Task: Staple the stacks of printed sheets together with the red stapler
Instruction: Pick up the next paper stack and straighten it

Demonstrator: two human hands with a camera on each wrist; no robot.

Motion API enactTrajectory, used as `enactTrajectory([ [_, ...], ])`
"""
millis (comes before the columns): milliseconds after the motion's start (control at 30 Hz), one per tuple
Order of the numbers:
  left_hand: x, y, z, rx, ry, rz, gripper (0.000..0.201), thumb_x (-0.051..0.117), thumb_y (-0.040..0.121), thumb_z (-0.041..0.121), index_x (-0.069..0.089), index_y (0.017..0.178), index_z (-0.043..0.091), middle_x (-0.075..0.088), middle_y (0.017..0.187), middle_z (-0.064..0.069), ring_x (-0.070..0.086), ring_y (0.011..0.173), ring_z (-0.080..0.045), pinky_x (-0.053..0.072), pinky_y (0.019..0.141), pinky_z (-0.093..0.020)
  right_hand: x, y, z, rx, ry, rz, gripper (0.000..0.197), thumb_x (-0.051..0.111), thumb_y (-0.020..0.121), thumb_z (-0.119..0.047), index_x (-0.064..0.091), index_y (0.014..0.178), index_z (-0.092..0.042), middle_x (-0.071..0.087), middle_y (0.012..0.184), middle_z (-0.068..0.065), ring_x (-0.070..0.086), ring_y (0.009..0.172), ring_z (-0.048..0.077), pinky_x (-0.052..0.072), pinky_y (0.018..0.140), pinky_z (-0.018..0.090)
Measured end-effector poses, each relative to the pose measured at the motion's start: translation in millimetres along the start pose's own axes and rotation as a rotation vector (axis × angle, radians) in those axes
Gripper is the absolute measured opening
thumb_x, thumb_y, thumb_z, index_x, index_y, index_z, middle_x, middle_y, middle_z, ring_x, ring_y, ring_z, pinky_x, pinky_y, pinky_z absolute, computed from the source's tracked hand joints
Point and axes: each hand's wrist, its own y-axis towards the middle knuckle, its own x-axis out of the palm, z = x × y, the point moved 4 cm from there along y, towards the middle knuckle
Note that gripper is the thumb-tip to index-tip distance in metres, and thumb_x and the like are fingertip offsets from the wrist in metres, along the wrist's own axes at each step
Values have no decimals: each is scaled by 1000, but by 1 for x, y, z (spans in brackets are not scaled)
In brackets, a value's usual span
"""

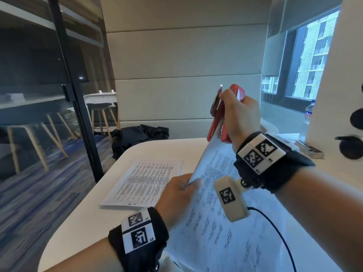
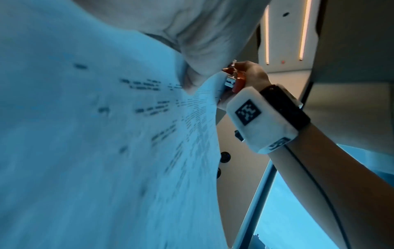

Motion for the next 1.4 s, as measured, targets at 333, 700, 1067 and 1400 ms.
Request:
enactTrajectory([
  [333,-6,23,17,164,224,101,32,45,98,23,46,66,15,38,49,8,31,42,-5,25,45,-20,-2,-3,-17,-98,264,46,29,51,91,-29,59,64,-21,68,61,-1,68,64,21,56,67,40],
  [700,-103,64,-42,-234,160,284,28,45,98,33,67,107,17,72,97,-5,68,87,-27,54,84,-38,-32,11,-4,61,64,-30,16,56,87,-28,55,75,-17,61,62,-2,54,37,5,40,38,13],
  [1067,-197,119,-103,-521,544,315,41,43,98,39,57,129,14,59,127,-9,52,91,-22,40,76,-30,-21,-66,107,187,-1008,-986,27,64,86,-29,50,109,-23,63,94,-1,63,77,16,54,68,30],
  [1400,-207,155,-152,-667,878,142,53,43,98,43,48,136,7,53,135,-13,54,118,-30,42,90,-32,-23,-90,134,192,-1215,-1236,22,63,75,-40,57,95,-35,69,85,-12,64,76,3,55,79,30],
])
